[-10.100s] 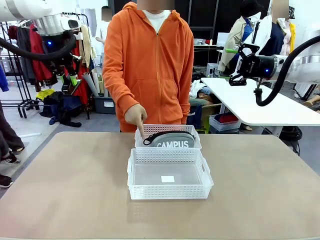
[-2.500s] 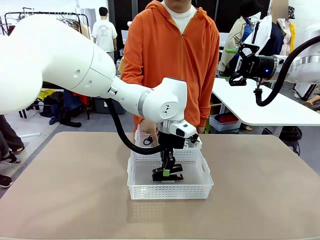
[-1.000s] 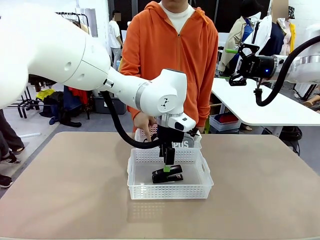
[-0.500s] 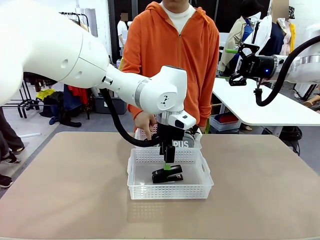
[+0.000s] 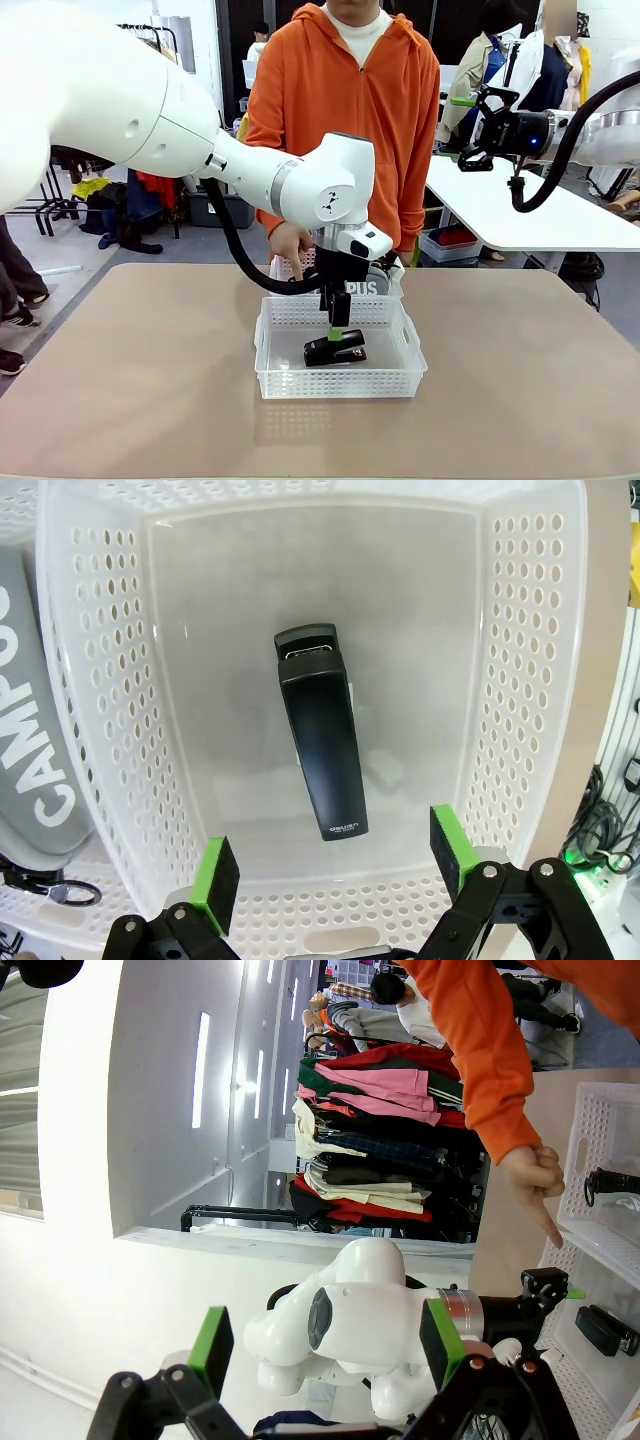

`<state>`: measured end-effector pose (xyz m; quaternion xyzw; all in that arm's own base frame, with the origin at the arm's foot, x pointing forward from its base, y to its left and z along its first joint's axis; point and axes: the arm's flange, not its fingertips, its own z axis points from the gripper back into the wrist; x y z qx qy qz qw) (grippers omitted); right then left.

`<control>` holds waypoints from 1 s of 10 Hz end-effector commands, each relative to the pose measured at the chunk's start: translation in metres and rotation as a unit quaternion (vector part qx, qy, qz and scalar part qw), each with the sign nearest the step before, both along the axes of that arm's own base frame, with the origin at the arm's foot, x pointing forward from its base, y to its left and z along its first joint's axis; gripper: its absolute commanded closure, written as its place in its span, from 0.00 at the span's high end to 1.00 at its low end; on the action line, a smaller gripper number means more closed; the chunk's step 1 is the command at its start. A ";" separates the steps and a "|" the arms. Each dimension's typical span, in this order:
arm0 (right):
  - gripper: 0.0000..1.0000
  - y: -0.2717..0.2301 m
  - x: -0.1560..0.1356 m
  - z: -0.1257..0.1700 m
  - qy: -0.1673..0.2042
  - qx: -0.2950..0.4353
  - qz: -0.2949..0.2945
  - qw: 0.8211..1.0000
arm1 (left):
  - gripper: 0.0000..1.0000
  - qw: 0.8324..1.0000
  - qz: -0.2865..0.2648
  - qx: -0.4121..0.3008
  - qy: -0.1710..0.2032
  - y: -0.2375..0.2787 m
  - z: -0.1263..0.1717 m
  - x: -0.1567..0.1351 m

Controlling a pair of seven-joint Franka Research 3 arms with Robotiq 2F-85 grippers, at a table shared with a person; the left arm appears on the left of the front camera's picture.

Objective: Distribute items into two baskets.
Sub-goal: Place the picked Stapler into the Organizing basket as instructed by the person.

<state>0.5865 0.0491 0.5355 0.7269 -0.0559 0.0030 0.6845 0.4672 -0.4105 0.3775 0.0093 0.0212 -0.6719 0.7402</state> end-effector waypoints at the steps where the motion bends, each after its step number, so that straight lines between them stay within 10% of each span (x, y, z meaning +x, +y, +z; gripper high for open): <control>1: 1.00 0.000 -0.001 0.003 0.003 0.005 -0.005 1.000 | 1.00 1.000 0.001 0.001 -0.001 0.002 0.001 0.000; 6: 1.00 0.000 -0.001 0.003 0.003 0.005 -0.005 1.000 | 1.00 0.981 0.157 -0.050 0.099 0.039 0.056 0.005; 10: 1.00 0.000 -0.001 0.003 0.003 0.005 -0.005 1.000 | 1.00 0.903 0.327 -0.197 0.194 0.100 0.101 0.017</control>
